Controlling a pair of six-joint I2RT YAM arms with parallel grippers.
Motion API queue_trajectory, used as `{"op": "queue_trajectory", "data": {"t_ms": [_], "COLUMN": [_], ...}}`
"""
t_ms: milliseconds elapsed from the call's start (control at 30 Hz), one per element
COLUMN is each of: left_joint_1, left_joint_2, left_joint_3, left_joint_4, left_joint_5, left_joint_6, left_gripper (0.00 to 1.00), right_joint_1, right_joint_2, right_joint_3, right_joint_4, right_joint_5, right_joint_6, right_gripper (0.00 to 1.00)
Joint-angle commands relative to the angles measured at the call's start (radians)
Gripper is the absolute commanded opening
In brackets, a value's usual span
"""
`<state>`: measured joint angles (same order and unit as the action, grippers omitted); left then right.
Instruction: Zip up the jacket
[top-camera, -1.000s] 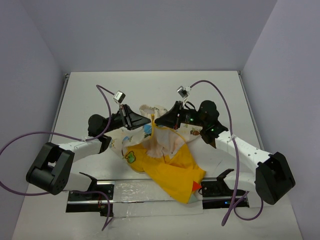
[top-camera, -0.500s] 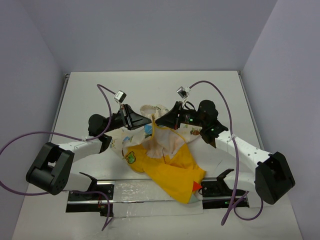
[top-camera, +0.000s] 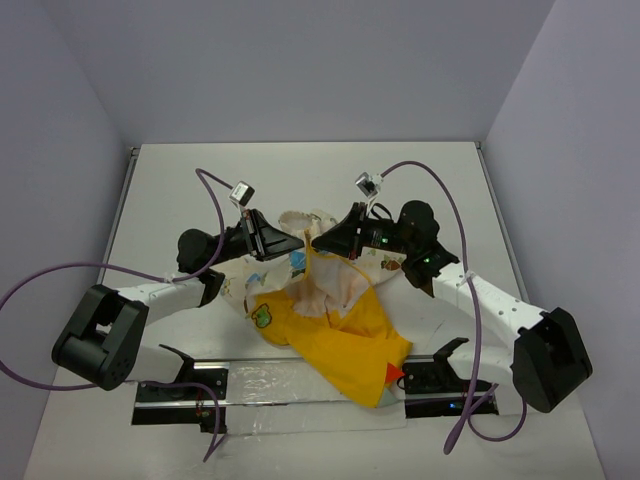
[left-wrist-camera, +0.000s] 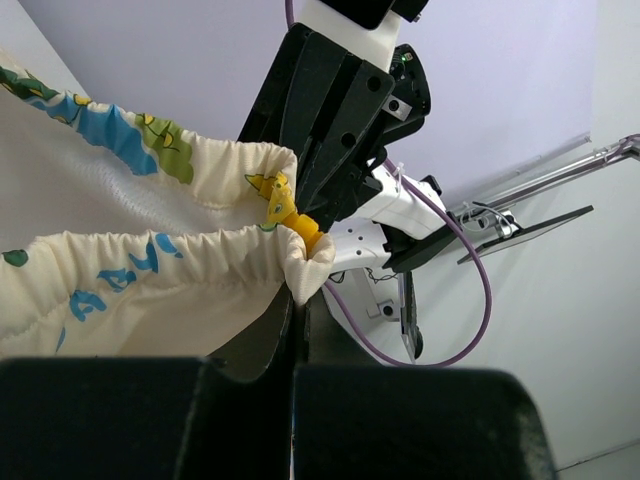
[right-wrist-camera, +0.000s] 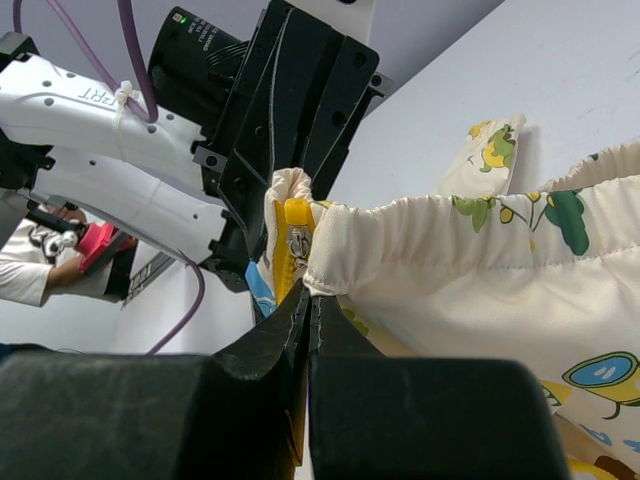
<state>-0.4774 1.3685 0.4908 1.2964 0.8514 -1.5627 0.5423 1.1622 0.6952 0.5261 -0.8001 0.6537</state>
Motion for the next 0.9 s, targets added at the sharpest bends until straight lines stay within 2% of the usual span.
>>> {"op": "queue_trajectory", "data": {"t_ms": [0, 867], "left_joint_1": [-0.026, -0.027], "left_joint_2": [-0.01, 0.009], "left_joint_3": [-0.003, 0.006], "left_joint_4": [0.563, 0.563], "left_joint_5": [0.05, 0.068], "left_joint_6": [0.016, 0.01], "left_gripper": [0.0, 0.0], "right_joint_1": [-0.001, -0.01], "right_joint_2": [-0.053, -0.081], "right_joint_3": [0.017, 0.02], "right_joint_4": [0.08, 0.044], "right_joint_5": [0.024, 0.008], "right_joint_6": [-0.009, -0.036], "right_gripper": [0.0, 0.0]}}
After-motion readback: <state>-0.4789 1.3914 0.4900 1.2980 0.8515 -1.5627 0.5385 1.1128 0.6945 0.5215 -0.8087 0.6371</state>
